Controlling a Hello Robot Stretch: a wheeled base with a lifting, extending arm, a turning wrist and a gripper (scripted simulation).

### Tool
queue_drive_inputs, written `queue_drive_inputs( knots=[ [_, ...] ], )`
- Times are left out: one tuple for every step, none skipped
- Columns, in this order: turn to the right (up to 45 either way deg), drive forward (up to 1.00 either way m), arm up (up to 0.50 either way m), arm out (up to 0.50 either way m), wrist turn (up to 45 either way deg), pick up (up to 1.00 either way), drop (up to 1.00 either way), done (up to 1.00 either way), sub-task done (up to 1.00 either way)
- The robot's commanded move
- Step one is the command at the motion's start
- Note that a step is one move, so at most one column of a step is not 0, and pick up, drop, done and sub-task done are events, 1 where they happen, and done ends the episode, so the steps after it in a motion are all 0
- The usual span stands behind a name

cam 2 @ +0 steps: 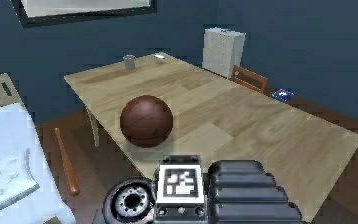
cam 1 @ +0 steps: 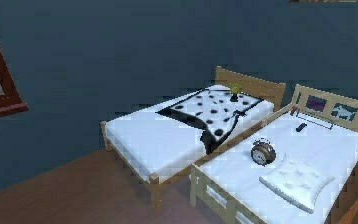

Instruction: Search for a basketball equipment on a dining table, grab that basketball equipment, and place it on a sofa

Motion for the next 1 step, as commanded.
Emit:
queue_drive_inputs(
  knots=[
    [0.0, 0.00, 0.00, 0.34, 0.0, 0.00, 0.00, 0.00, 0.00]
  ],
)
